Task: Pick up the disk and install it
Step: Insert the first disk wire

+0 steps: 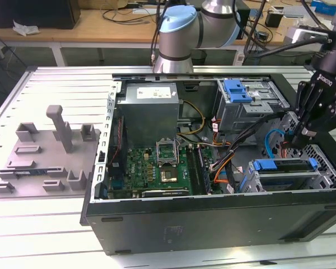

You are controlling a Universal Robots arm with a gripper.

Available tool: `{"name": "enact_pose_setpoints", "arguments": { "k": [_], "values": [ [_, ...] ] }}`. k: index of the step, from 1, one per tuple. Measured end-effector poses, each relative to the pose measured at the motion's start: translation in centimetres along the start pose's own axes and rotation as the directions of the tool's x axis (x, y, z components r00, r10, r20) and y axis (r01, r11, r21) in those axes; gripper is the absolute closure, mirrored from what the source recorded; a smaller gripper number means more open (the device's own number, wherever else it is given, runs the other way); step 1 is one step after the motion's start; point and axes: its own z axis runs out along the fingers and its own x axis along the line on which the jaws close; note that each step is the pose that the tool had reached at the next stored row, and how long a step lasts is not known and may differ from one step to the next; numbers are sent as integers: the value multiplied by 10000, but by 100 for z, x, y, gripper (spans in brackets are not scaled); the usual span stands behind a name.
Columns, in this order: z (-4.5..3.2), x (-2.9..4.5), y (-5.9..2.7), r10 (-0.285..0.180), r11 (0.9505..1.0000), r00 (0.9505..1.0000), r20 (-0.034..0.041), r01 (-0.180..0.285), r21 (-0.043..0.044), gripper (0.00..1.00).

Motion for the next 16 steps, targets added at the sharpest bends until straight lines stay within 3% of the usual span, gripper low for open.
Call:
{"name": "enact_pose_setpoints", "arguments": {
  "k": [3, 9, 10, 11, 12, 13, 14, 15, 16],
  "values": [
    [0, 36, -8, -49, 10000, 9992, 386, 51, -52, 83],
    [-5, 181, -38, -81, 10000, 9982, 592, 84, -50, 83],
    [-1, 209, -44, -90, 9999, 9978, 662, 93, -46, 83],
    [5, 238, -52, -104, 9999, 9970, 768, 108, -47, 83],
    [13, 274, -60, -134, 9999, 9949, 999, 141, -61, 83],
    [16, 290, -64, -152, 9998, 9934, 1133, 162, -73, 83],
    [19, 300, -67, -166, 9998, 9923, 1226, 177, -82, 83],
    [22, 320, -71, -189, 9997, 9903, 1378, 203, -93, 83],
    [25, 332, -74, -200, 9997, 9893, 1446, 216, -96, 83]
  ]
}}
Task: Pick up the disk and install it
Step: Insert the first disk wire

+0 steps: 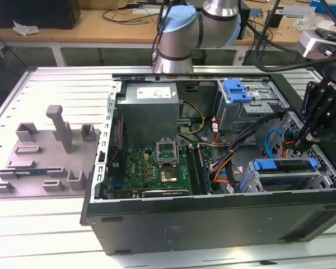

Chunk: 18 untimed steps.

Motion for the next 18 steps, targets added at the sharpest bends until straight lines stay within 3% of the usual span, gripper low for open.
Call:
{"name": "enact_pose_setpoints", "arguments": {
  "k": [4, 7, 9, 10, 18],
  "values": [
    [4, 45, -2, -26, 10000, 9999, 153, 25, 58, 83],
    [6, 68, -1, -33, 9997, 9997, 245, 28, 223, 83],
    [8, 87, 7, -50, 9992, 9992, 392, 34, 394, 83],
    [10, 94, 14, -55, 9991, 9991, 420, 38, 412, 83],
    [14, 115, 36, -64, 9991, 9991, 427, 46, 430, 83]
  ]
}}
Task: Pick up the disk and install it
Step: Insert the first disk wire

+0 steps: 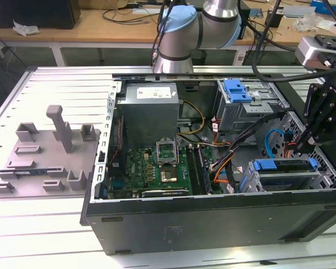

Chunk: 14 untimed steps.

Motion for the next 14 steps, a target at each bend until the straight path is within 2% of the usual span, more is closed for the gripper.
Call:
{"name": "enact_pose_setpoints", "arguments": {
  "k": [2, 3, 4, 5, 7, 14],
  "values": [
    [0, 0, 0, 0, 10000, 10000, 0, 0, 1, 83],
    [0, 7, 1, -5, 10000, 10000, 96, 5, -19, 83],
    [1, 27, -1, -32, 10000, 9990, 454, 37, -93, 83],
    [2, 53, -1, -57, 9999, 9979, 648, 66, -131, 83],
    [4, 85, 0, -85, 9999, 9974, 715, 95, -138, 83],
    [6, 142, -3, -474, 9989, 9963, 722, 476, -9, 83]
  ]
}}
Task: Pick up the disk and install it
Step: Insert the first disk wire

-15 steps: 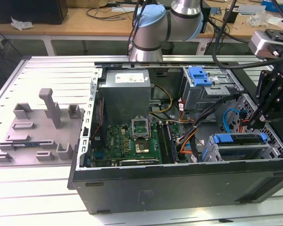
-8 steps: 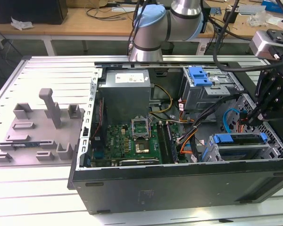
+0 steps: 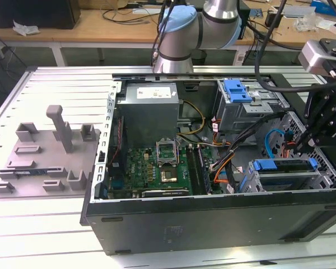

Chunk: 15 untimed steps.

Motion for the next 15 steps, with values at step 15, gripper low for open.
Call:
{"name": "enact_pose_setpoints", "arguments": {
  "k": [15],
  "values": [
    [3, 59, 76, -456, 9989, 9989, 83, 455, 73, 83]
  ]
}}
